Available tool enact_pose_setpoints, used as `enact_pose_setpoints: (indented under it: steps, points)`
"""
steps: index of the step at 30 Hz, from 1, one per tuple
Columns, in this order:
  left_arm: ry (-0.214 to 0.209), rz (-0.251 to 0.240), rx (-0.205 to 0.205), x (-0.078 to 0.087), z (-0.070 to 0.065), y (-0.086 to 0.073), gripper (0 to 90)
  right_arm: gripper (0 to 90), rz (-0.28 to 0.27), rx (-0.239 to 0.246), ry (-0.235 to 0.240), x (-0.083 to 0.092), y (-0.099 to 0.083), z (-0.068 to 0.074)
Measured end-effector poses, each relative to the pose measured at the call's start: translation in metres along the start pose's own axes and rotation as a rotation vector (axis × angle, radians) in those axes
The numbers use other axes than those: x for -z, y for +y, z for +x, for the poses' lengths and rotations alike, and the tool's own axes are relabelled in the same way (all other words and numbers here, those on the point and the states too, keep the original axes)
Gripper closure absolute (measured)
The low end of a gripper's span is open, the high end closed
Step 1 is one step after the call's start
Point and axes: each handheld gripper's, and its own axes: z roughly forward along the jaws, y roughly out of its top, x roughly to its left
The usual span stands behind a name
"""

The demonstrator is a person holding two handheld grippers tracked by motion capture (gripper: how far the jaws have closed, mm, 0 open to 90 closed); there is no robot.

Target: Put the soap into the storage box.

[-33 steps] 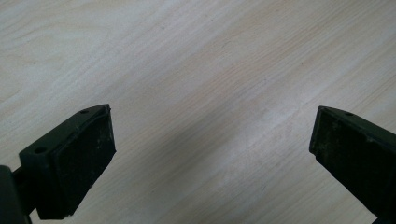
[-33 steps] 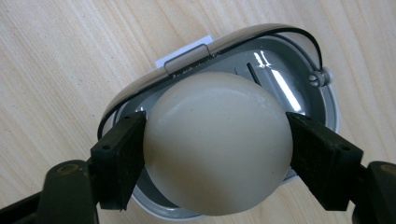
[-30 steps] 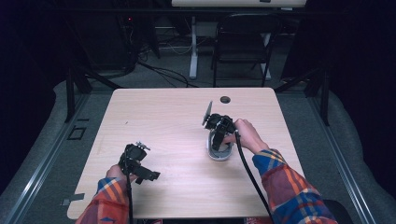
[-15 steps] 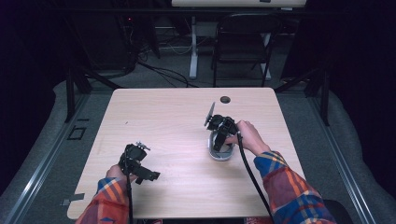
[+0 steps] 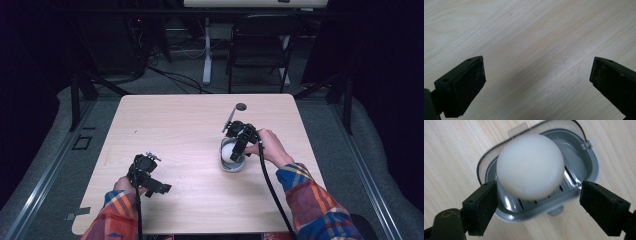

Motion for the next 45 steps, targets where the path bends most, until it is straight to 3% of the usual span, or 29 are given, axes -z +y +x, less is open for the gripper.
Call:
enact_pose_setpoints:
  steps: [9, 19, 26, 38, 40, 45]
  points:
    - [0.0, 0.0, 0.0, 0.0, 0.0, 0.0, 0.2, 7.9, -0.045, -0.019, 0.004, 0.018, -0.014, 0.0]
    - [0.002, 0.0, -0.002, 0.0, 0.0, 0.0, 0.2, 0.0, -0.065, -0.027, -0.036, 0.035, -0.039, 0.001]
    - [0.001, -0.001, 0.002, 0.0, 0.0, 0.0, 0.2, 0.0, -0.086, -0.056, -0.065, 0.04, -0.067, -0.002]
    - [0.004, -0.001, 0.002, 0.0, -0.001, 0.0, 0.2, 0.0, -0.041, -0.124, -0.093, 0.042, -0.12, -0.011]
    - [0.004, -0.001, 0.002, 0.0, -0.001, 0.0, 0.2, 0.0, -0.055, -0.146, -0.083, 0.04, -0.13, -0.01]
    - [0.003, -0.001, 0.002, 0.0, -0.001, 0.0, 0.2, 3.8, -0.03, -0.161, -0.074, 0.032, -0.152, -0.008]
